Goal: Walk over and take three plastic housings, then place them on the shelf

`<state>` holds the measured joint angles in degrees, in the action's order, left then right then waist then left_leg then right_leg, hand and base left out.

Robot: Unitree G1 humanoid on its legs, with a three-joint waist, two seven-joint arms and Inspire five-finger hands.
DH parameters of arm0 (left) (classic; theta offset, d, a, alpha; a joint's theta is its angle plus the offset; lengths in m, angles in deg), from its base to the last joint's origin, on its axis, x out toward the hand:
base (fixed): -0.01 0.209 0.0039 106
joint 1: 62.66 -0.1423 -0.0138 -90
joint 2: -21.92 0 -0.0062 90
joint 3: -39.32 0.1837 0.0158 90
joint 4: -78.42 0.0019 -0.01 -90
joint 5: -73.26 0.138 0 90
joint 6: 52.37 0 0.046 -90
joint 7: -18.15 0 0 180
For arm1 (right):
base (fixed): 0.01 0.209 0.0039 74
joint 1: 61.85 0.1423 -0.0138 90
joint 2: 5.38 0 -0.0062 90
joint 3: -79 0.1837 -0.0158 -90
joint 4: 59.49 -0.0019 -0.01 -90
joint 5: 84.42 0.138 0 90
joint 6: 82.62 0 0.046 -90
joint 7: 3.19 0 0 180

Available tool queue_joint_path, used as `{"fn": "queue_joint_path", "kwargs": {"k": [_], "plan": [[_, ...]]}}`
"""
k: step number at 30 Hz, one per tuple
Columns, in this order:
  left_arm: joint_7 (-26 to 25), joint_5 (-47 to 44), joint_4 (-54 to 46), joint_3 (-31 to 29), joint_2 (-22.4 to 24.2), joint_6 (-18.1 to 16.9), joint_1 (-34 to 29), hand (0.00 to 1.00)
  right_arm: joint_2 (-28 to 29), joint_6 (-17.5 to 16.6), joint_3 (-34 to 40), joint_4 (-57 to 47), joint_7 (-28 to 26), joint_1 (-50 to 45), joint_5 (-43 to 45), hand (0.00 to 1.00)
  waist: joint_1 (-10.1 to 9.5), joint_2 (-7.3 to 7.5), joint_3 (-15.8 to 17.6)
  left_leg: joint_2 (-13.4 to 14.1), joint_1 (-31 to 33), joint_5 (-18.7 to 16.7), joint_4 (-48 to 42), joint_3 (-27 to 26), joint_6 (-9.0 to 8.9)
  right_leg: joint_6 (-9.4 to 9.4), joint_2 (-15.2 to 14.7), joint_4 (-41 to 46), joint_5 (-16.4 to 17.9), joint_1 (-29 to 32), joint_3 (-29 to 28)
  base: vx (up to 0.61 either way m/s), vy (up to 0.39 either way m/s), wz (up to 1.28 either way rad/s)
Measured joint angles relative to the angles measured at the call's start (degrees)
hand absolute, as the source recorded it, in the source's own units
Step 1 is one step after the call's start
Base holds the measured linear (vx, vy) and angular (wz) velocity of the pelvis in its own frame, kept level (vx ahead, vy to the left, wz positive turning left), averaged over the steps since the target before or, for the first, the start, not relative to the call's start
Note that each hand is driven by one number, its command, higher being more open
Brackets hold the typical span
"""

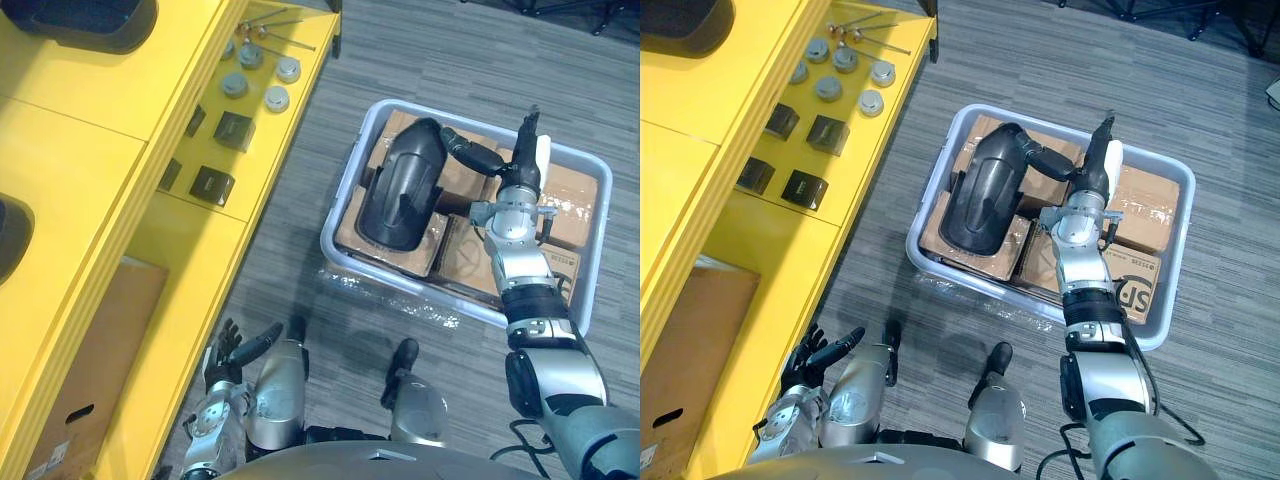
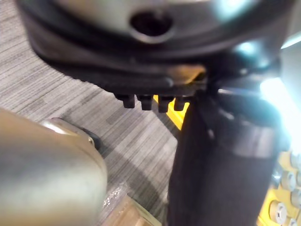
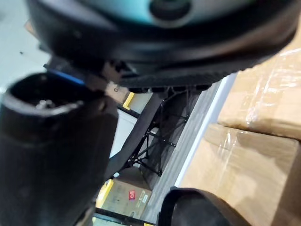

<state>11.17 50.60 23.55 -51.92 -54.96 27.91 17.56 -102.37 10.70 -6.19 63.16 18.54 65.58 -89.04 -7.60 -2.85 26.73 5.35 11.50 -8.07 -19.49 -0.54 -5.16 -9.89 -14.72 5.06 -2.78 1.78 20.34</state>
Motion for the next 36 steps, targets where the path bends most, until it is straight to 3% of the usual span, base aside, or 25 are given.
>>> {"fn": "queue_joint_path", "kwargs": {"k": [7, 12, 24, 25, 36], "plan": [[0.03, -2.29, 0.07, 0.99, -0.47, -0.06, 1.22, 1.0, -3.61, 1.69, -5.22, 5.9, -2.88, 5.22, -1.99, 1.0, -0.9, -0.63, 1.74, -0.05, 3.33, -0.35, -2.94, 0.88, 0.36, 0.14, -0.07, 1.02, 0.15, 1.92, 0.59, -0.08, 0.013, 0.04], [-0.44, -4.05, 0.05, 2.33, -0.48, -0.1, 1.63, 1.0, -3.97, 6.23, -6.15, 7.71, -3.25, 5.68, -5.28, 1.0, -1.8, -0.87, 1.85, -0.01, 3.98, -0.18, -3.58, 0.97, 0.54, 0.26, -0.13, 1.7, 0.23, 2.34, 0.89, -0.04, 0.004, 0.04], [-2.57, -4.36, 0.39, 4.64, -1.37, 0.04, 2.44, 1.0, -2.25, 14.11, -7.66, 9.41, -2.55, 5.58, -8.68, 1.0, -1.78, -1.21, 2.02, -0.23, 4.58, 1.51, -0.82, 0.08, 0.56, 0.28, -0.63, 2.01, 0.23, 4.8, 0.35, 0.0, -0.002, -0.02], [-2.73, -4.35, 0.41, 4.98, -1.49, 0.14, 2.58, 1.0, -1.71, 14.82, -7.67, 9.41, -2.5, 5.58, -8.96, 0.0, -1.78, -1.2, 2.02, -0.34, 4.03, 1.77, -0.17, -0.19, 0.6, 0.28, -0.82, 2.1, 0.23, 4.79, 0.14, 0.01, -0.001, -0.06], [-2.94, -6.26, 1.61, 6.49, -2.03, 0.0, 3.12, 1.0, -4.43, 17.29, -12.67, 16.79, -5.0, 9.69, -22.22, 0.0, -1.9, -1.2, 2.0, -0.87, 2.11, 5.05, 4.66, -0.05, 0.25, 0.7, -1.39, 2.82, 0.47, 5.0, 0.82, -0.02, -0.014, 0.02]]}}
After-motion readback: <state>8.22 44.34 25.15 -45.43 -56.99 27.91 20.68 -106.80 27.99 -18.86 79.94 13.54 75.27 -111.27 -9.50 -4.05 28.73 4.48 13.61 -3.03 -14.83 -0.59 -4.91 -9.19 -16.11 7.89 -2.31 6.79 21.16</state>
